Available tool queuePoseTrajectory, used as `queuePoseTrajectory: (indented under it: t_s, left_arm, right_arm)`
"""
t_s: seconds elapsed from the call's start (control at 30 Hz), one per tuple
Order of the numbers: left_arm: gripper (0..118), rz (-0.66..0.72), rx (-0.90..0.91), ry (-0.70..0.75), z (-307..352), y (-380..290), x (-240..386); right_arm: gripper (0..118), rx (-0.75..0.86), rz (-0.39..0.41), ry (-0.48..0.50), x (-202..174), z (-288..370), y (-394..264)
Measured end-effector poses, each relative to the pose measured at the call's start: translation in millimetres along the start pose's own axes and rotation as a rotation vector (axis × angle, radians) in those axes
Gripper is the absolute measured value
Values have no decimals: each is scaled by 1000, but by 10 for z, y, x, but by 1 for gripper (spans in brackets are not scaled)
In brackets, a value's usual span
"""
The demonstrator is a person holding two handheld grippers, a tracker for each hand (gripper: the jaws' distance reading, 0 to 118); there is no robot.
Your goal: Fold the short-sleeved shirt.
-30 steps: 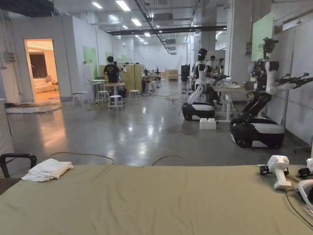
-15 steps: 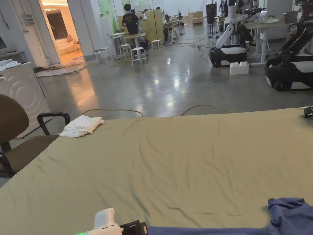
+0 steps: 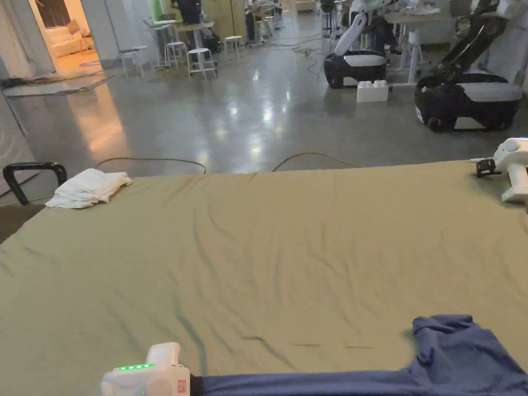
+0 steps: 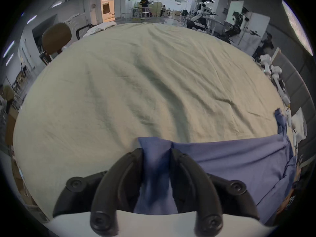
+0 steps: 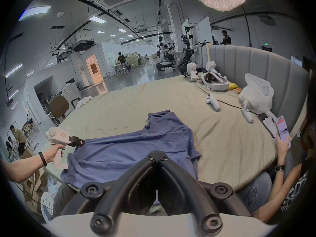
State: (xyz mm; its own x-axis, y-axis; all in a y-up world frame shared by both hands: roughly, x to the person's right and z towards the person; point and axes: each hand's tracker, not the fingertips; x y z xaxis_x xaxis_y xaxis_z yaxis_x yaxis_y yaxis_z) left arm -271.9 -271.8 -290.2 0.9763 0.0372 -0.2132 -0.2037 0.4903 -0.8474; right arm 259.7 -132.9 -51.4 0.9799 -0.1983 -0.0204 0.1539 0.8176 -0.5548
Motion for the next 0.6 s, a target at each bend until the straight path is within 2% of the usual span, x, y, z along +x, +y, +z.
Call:
queuePoseTrajectory:
  t_s: [0.07,0.1,0.17,0.2,0.3,0.43,0.47,0.53,0.57,0.6]
  left_arm:
    - [25,-5,-3,5,-9,8,63]
    - [23,-14,-5,13,-19,21,63]
    - [21,-36,-8,22,-23,20,109]
    - [21,-41,-9,24,-20,18,118]
    - [21,-50,-27,12,-70,55,52]
    - [21,-34,-57,-12,-76,111,-2]
    - [21,-34,-62,-15,-79,117,-8]
    - [21,-34,-71,-19,-105,138,-19]
    - [21,-30,-73,-19,-107,137,-21]
    - [21,-28,-73,-19,-111,135,-21]
  right_arm:
    - [4,-4,17,9,-13,-280,177]
    - [18,-25,33,12,14,-473,288]
    - [66,-60,22,32,127,-906,495]
    - [70,-110,6,62,196,-1172,597]
    - [70,-264,23,-18,404,-2060,773]
    - [69,-490,71,-209,669,-3068,713]
    - [68,-518,84,-225,700,-3207,643]
    - [66,-568,44,-229,752,-3330,546]
    - [57,-515,38,-210,728,-3255,529]
    - [34,-484,46,-222,673,-3152,521]
